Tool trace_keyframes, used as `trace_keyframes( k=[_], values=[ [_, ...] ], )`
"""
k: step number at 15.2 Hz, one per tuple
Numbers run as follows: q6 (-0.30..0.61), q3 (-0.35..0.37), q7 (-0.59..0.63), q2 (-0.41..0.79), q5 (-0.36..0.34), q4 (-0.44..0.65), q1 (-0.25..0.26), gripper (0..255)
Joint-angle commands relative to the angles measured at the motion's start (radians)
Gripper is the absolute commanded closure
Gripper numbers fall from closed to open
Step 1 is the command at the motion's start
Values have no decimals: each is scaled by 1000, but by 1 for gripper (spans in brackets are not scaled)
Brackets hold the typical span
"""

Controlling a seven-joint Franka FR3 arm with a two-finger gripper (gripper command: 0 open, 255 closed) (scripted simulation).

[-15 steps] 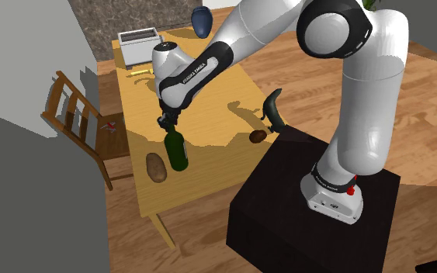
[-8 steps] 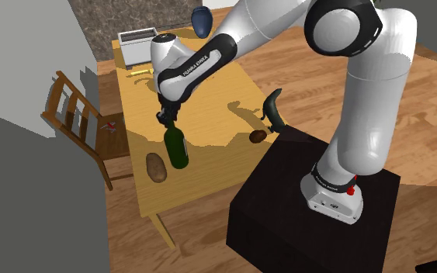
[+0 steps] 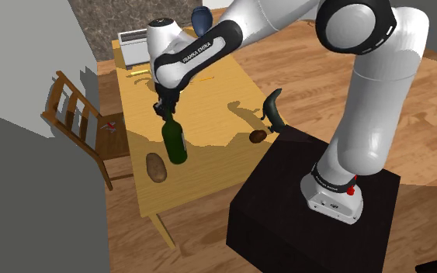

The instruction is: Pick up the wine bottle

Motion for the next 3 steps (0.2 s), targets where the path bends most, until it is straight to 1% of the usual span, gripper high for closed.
trace_keyframes(
  k=[1, 3],
  values=[
    [-25, 1, 2, -13, 1, 13, 0, 255],
    [-27, 1, 2, -14, 1, 13, 0, 255]
  ],
)
